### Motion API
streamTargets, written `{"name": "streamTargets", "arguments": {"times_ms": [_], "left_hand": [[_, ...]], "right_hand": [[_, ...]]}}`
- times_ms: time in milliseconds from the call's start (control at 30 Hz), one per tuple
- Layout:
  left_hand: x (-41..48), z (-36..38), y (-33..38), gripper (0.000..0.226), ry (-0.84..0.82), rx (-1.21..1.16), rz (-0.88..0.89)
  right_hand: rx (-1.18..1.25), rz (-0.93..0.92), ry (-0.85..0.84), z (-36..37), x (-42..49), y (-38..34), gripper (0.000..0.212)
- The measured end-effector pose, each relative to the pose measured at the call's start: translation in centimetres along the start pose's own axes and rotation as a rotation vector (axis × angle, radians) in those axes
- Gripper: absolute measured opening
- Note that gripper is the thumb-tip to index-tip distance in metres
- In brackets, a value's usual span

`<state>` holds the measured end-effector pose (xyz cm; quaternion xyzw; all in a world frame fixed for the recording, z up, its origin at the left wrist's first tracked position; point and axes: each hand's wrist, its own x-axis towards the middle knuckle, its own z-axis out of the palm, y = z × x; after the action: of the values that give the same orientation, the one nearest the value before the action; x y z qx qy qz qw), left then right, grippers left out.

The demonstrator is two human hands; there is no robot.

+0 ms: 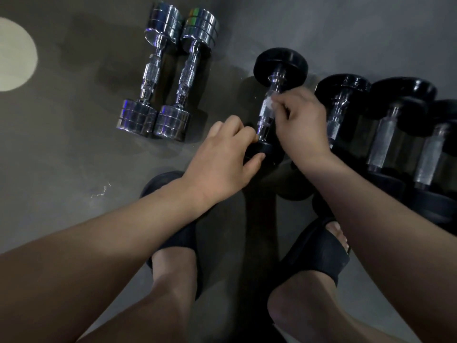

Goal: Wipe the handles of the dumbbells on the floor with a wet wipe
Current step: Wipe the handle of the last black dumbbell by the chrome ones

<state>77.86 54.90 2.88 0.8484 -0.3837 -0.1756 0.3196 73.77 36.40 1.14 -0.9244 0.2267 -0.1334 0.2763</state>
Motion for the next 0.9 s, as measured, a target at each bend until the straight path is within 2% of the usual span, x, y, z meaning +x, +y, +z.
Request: {"name": "streamTargets", "arguments": {"times_ms": [233, 400, 533, 667, 900], "left_hand": [[-0.3, -0.1, 0.3, 0.029, -0.039, -0.053, 0.049], [-0.4, 0.2, 0.0, 0.029, -0.02, -0.044, 0.067], [-0.3, 0.0, 0.1, 0.029, -0.04, -0.034, 0.079], [-0.3, 0.2, 0.2, 0.029, -0.027, -0.022, 0.082], [-0.3, 0.3, 0.5, 0.03, -0.031, -0.007, 0.096]], "right_hand": [[-0.037, 0.069, 0.024, 0.5, 1.7, 0.5, 0.02], [-0.064, 0.023, -0.048, 0.0, 2.0, 0.5, 0.022], [-0.078, 0.032, 0.007, 0.4, 2.5, 0.4, 0.023], [-0.051, 0.022, 0.0, -0.1, 0.1, 0.5, 0.02], [-0.034, 0.023, 0.018, -0.2, 2.3, 0.7, 0.022]]}}
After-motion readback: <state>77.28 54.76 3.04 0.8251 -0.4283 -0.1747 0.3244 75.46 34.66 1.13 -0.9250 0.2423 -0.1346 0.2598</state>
